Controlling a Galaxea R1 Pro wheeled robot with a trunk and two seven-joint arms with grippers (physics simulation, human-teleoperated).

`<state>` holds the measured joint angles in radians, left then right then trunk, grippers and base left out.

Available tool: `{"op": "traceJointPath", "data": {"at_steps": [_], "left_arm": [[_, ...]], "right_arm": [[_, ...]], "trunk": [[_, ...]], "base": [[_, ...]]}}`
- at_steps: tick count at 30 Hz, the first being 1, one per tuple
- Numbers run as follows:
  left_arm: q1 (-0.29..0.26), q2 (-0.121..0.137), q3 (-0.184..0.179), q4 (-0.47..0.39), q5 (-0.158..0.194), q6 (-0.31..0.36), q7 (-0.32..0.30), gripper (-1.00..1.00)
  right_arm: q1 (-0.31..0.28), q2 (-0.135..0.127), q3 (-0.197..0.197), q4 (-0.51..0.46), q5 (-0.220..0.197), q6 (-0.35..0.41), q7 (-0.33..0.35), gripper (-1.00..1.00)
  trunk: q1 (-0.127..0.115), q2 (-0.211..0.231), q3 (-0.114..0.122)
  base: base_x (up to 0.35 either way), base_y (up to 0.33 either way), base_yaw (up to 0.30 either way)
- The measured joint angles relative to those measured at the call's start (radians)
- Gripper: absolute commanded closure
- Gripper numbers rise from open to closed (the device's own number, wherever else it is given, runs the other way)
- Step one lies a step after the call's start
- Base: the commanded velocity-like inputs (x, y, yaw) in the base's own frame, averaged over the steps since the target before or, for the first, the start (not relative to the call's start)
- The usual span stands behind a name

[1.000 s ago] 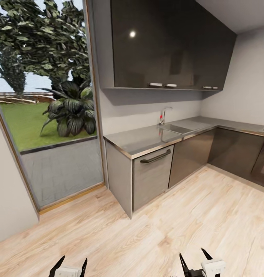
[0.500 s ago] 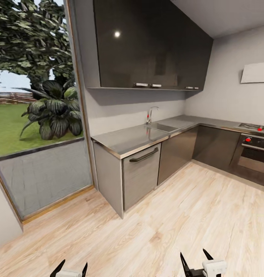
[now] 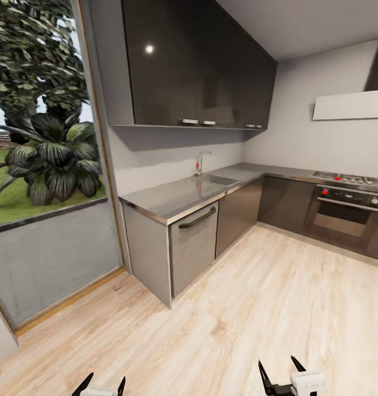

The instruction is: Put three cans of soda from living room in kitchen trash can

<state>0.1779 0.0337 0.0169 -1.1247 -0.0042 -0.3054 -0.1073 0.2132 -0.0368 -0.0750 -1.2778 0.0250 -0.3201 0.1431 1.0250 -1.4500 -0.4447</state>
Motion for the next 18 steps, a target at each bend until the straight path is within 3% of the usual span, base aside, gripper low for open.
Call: {"op": "traceJointPath", "data": {"at_steps": [10,15,18], "left_arm": [[0.001,0.000,-0.002,0.000,-0.001,-0.001,-0.001,-1.00],[0.000,0.000,-0.003,0.000,0.000,-0.001,0.000,-1.00],[0.000,0.000,-0.002,0.001,-0.003,-0.001,0.001,-1.00]], "right_arm": [[0.000,0.000,-0.001,0.000,0.002,-0.002,0.000,-1.00],[0.000,0.001,0.003,0.000,0.003,-0.002,0.000,-1.00],[0.000,0.000,0.002,0.000,0.000,-0.001,0.000,-1.00]], "trunk": [[0.000,0.000,0.000],[0.000,0.000,0.000],[0.000,0.000,0.001]], "base": [[-0.126,0.248,-0.043],[-0.062,0.104,-0.007],[-0.006,0.011,-0.183]]}}
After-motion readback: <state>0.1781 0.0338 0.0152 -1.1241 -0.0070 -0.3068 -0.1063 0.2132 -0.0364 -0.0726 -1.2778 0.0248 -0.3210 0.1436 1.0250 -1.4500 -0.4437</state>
